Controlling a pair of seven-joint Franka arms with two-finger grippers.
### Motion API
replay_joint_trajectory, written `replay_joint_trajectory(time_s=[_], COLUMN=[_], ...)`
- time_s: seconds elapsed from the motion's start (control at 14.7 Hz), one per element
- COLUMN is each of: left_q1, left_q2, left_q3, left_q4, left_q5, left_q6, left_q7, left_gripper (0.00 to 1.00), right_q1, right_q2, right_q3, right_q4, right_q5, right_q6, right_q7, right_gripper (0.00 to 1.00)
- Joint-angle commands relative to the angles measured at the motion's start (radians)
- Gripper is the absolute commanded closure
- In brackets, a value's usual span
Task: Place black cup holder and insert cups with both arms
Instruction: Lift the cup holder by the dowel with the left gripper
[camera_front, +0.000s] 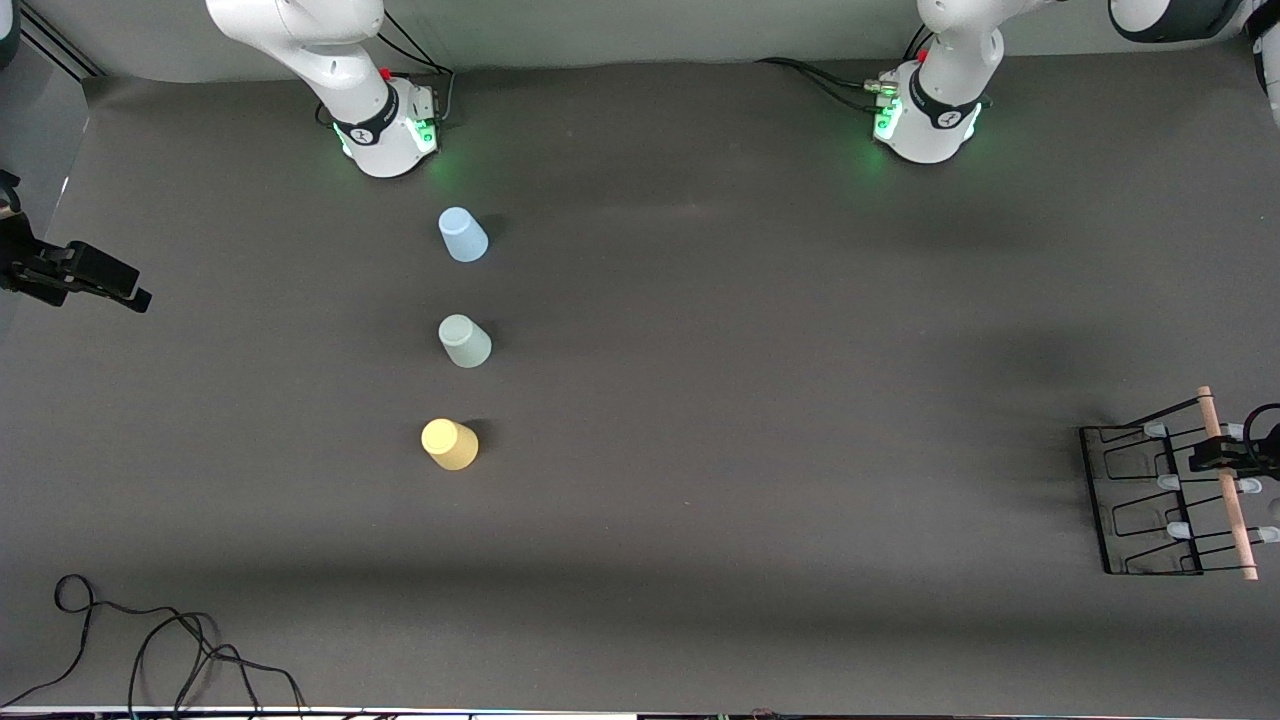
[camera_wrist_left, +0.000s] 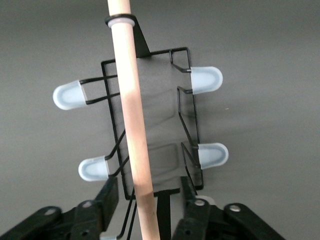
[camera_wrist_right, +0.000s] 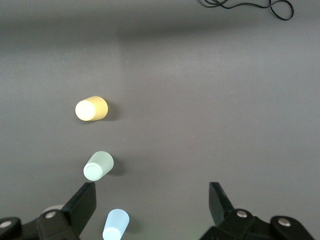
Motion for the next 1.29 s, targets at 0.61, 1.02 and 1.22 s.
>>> replay_joint_trajectory(time_s=[0.61,1.02,1.22], left_q1=[-0.002,-0.017,-0.042], left_q2=[0.039,0.009,-0.054], left_q3=[-0.001,-0.002,-0.011], left_q4=[0.061,0.078,0.072], left_q5=[-0.045,-0.046,-0.046], left_q6=[0.008,-0.015,-0.113], left_q7=[0.025,-0.02,-0.115], left_gripper=[0.94,1.0,1.0], right_q1=[0.002,0.005,0.004], right_q2=[0.013,0.014,0.014], right_q3=[-0.005,-0.004,-0.004], right_q4=[0.028,0.028,0.028], right_q5=[0.015,0.015,0.015], right_q6=[-0.015,-0.015,-0.015], right_q7=[-0.024,-0.022,-0.022], right_gripper=[0.0,0.0,0.0])
